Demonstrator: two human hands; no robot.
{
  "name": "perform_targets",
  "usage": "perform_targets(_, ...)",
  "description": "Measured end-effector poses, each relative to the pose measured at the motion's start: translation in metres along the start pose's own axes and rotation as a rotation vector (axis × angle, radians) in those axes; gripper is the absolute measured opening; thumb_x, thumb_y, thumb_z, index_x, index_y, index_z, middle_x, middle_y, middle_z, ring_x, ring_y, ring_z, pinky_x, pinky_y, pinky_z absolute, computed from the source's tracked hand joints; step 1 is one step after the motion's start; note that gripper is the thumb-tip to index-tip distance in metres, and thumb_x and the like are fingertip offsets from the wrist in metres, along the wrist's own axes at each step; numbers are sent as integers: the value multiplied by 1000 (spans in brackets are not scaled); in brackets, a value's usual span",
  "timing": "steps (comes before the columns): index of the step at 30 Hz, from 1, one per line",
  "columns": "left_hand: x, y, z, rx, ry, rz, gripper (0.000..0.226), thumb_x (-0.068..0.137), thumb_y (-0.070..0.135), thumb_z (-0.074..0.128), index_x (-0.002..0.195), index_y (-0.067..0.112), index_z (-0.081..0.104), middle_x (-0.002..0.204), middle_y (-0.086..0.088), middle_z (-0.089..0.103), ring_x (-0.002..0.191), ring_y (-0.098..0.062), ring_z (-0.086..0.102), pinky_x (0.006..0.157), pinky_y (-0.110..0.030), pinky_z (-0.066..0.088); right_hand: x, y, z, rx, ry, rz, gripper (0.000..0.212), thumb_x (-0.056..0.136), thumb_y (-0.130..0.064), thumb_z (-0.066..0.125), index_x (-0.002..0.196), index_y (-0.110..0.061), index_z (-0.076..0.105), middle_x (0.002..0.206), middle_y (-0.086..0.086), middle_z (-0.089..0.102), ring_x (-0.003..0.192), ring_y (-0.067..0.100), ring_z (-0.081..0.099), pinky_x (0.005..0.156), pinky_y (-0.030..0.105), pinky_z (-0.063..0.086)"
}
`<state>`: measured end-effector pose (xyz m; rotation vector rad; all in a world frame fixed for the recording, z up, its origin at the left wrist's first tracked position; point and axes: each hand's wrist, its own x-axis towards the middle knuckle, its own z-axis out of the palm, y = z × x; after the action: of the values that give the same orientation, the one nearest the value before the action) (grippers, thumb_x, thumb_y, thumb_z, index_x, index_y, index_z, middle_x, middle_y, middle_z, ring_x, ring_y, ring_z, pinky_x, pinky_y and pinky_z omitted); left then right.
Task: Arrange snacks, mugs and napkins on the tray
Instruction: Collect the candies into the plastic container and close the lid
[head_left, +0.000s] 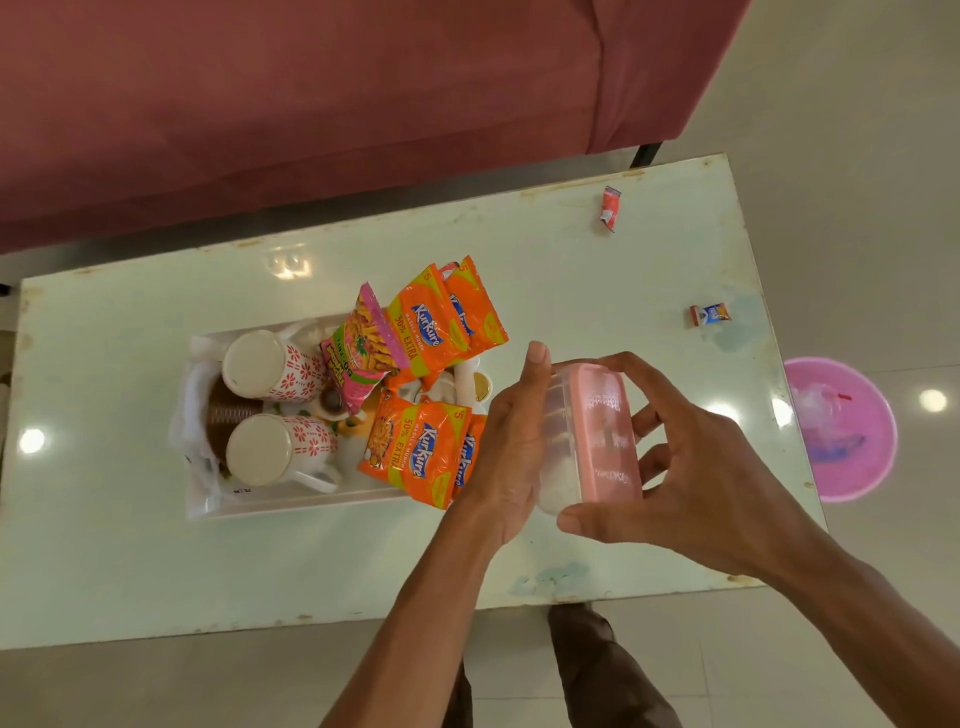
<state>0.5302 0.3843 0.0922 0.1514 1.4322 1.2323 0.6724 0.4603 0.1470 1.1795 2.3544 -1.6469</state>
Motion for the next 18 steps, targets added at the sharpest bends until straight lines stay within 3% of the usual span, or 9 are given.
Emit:
perform_targets(3, 2, 0, -6, -41, -62, -25, 51, 84, 71, 39, 89, 40, 79, 93, 4, 79, 88, -17, 76, 82, -38, 61, -2, -2, -1, 27, 1, -18, 106, 42, -70, 82, 133, -55, 30, 98, -20, 57, 68, 6, 69, 55, 14, 55)
perform_targets(7, 5, -4, -13, -170, -69, -29, 56, 88, 68, 36, 92, 33, 79, 97, -1, 79, 90, -19, 75, 83, -39, 58, -5, -5, -4, 43, -43, 31, 114, 38, -72, 81, 136, -61, 25, 106, -21, 56, 73, 9, 71, 62, 22, 61)
perform_targets(11, 4, -7, -22, -397, -113, -28, 66, 91, 67, 36, 117, 17, 71, 111, -12, 73, 96, -25, 71, 87, -42, 55, -3, 3, -16, 160, -21, 150, 117, 36, -83, 77, 138, -66, 22, 115, -19, 61, 83, 5, 73, 66, 35, 63)
perform_targets(15, -1, -8, -30, -572, -139, -33, 69, 95, 65, 38, 134, 11, 58, 130, -21, 63, 106, -31, 68, 89, -44, 57, 0, 32, -21, 349, 221, 234, 99, 50, -77, 79, 137, -55, 38, 124, -15, 65, 101, 11, 71, 89, 43, 54)
perform_targets(18, -6, -11, -34, -654, -142, -67, 68, 96, 65, 41, 129, 10, 63, 130, -21, 64, 112, -32, 67, 92, -45, 57, 6, 60, -10, 685, 282, 337, 75, 66, -60, 79, 132, -32, 57, 121, 0, 69, 107, 23, 69, 87, 39, 55)
